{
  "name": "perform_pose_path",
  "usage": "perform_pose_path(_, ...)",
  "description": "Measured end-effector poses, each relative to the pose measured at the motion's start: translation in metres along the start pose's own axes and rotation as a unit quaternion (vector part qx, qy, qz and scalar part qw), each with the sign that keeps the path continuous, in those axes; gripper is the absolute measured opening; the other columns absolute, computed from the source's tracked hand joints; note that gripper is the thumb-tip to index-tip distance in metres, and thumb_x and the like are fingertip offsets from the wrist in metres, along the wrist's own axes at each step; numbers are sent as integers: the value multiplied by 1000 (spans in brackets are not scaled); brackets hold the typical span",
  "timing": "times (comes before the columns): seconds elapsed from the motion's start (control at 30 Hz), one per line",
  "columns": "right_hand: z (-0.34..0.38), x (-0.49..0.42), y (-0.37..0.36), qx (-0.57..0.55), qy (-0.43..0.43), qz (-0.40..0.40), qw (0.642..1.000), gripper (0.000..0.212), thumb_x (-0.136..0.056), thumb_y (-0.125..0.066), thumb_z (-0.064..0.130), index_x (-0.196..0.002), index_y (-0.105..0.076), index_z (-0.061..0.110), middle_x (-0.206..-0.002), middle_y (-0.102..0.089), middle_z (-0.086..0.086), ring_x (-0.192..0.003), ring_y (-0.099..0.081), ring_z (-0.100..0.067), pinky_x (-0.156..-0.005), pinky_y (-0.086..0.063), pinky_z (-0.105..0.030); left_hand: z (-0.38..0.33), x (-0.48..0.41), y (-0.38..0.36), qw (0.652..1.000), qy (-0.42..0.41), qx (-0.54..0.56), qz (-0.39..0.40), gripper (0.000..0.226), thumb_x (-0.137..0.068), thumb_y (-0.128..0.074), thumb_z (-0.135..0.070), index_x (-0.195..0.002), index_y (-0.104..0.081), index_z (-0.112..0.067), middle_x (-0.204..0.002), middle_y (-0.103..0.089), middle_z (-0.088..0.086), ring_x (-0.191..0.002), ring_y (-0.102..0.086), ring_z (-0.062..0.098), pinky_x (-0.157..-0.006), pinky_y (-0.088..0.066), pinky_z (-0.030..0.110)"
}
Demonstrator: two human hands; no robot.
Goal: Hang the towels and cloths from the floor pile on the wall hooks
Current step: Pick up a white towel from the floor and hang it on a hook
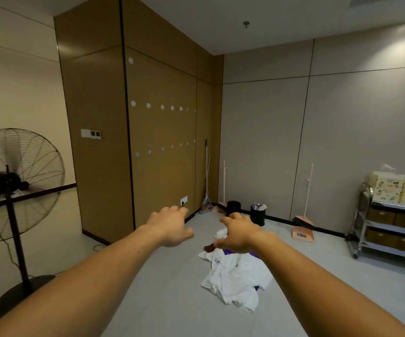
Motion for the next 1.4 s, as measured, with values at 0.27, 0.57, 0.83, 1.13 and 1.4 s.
perform_pose_path(0.27, 10, -99, -4, 0, -12, 3, 1000, 83, -84, -60, 58, -151, -22, 27, -160, -14, -5, -145, -12, -34, -115, -25, -53, 49, -91, -14, 1000, -9, -8, 15, 69, -87, -50, -53, -147, -28, -26, -150, -35, 3, -134, -36, 26, -107, -31, 47)
perform_pose_path(0.57, -29, -242, -3, -1, 1, -6, 1000, 83, -85, -58, 59, -152, -20, 29, -160, -13, -5, -146, -12, -34, -115, -22, -56, 73, -229, -40, 1000, 4, -14, 17, 70, -89, -48, -54, -149, -24, -26, -152, -31, 3, -136, -33, 26, -108, -29, 48)
perform_pose_path(0.83, -66, -367, 20, 12, 31, -6, 999, 80, -87, -57, 57, -151, -23, 25, -158, -18, -8, -144, -15, -36, -114, -25, -56, 83, -354, -47, 1000, 26, -2, 14, 68, -90, -48, -53, -148, -26, -25, -149, -36, 4, -134, -35, 26, -106, -31, 44)
perform_pose_path(1.13, -70, -516, 8, 19, 40, -4, 999, 78, -86, -56, 60, -149, -26, 26, -155, -24, -9, -142, -20, -37, -113, -27, -55, 139, -488, -72, 1000, 22, -6, 12, 68, -90, -47, -52, -149, -25, -26, -151, -33, 3, -136, -32, 26, -108, -27, 45)
perform_pose_path(1.4, -63, -646, 11, 1, 30, -22, 999, 72, -85, -56, 59, -145, -32, 28, -149, -31, -8, -137, -27, -36, -111, -29, -52, 203, -617, -85, 1000, -7, 22, 21, 70, -91, -47, -51, -150, -22, -22, -153, -30, 5, -138, -29, 28, -110, -27, 44)
Point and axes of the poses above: each hand's wrist, its own x-axis away from the middle knuckle, its own y-axis out of the back of the hand, z = x × y, the point moved 8 cm from there along -x, towards the middle knuckle
